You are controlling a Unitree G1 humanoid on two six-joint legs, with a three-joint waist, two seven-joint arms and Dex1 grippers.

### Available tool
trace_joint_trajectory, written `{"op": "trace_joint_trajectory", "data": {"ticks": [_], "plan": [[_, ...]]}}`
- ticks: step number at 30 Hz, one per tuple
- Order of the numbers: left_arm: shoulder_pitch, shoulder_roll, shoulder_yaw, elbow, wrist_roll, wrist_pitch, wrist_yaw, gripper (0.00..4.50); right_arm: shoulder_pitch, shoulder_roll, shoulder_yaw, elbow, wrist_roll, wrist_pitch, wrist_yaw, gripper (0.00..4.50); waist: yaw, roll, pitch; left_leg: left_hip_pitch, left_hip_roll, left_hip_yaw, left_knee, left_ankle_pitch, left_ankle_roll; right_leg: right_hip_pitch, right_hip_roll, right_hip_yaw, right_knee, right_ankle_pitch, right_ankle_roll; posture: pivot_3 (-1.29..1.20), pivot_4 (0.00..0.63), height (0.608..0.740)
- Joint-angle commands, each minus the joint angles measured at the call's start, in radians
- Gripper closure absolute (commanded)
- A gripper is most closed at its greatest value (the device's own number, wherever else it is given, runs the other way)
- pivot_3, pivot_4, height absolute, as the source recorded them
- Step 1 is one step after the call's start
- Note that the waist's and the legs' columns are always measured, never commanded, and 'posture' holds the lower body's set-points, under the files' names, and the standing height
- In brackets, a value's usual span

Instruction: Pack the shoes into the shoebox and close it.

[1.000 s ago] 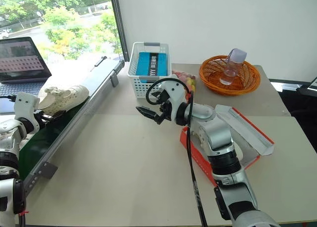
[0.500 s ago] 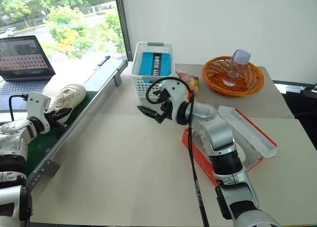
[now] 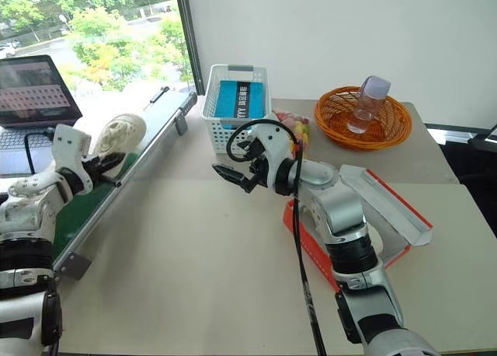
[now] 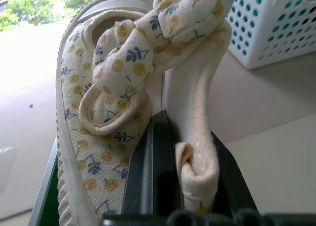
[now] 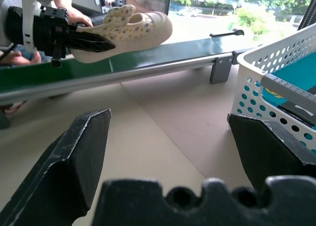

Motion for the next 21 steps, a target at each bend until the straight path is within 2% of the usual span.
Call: {"op": "trace_joint_trajectory", "data": {"ticks": [1, 4, 8, 10, 15, 21], "plan": [[-0.074, -0.033, -0.012, -0.178, -0.063, 0.056, 0.018, 4.48, -0.078, 0.060, -0.199, 0.006, 0.169, 0.087, -0.093, 0.00, -0.001, 0.000, 0.000, 0.000, 0.000, 0.000, 0.000, 0.000, 0.000, 0.000, 0.000, 0.000, 0.000, 0.000, 0.000, 0.00, 0.150, 0.740], [-0.141, -0.094, -0.058, -0.263, -0.096, 0.112, 0.034, 4.48, -0.148, 0.120, -0.394, 0.069, 0.331, 0.157, -0.233, 0.00, 0.001, 0.000, 0.000, 0.001, 0.000, 0.000, 0.000, 0.000, 0.000, 0.001, 0.000, 0.000, 0.000, 0.000, 0.001, 0.00, 0.150, 0.740], [-0.177, -0.155, -0.089, -0.325, -0.123, 0.165, 0.056, 4.48, -0.187, 0.139, -0.494, 0.100, 0.439, 0.203, -0.333, 0.00, -0.004, 0.000, 0.000, 0.001, 0.000, -0.001, 0.000, 0.000, 0.000, 0.002, 0.000, 0.000, -0.001, 0.000, 0.001, 0.00, 0.150, 0.740], [-0.156, -0.216, -0.158, -0.428, -0.150, 0.207, 0.058, 4.48, -0.192, 0.141, -0.544, 0.102, 0.509, 0.232, -0.388, 0.00, -0.013, 0.000, 0.000, 0.001, 0.000, -0.001, 0.000, 0.000, 0.000, 0.001, 0.000, 0.001, -0.001, 0.000, 0.001, 0.00, 0.150, 0.740], [-0.150, -0.320, -0.203, -0.525, -0.212, 0.292, 0.090, 4.48, -0.156, 0.135, -0.568, 0.062, 0.588, 0.275, -0.483, 0.00, -0.021, 0.000, 0.000, 0.000, -0.001, -0.001, 0.000, 0.000, 0.001, 0.001, 0.000, 0.001, -0.001, 0.001, 0.001, 0.00, 0.150, 0.740], [-0.156, -0.363, -0.241, -0.545, -0.239, 0.314, 0.099, 4.48, -0.126, 0.126, -0.558, 0.030, 0.643, 0.268, -0.553, 0.00, -0.034, 0.001, 0.000, 0.003, -0.001, -0.002, 0.000, 0.000, 0.001, 0.002, 0.002, 0.003, 0.001, 0.000, 0.001, 0.00, 0.150, 0.740]]}}
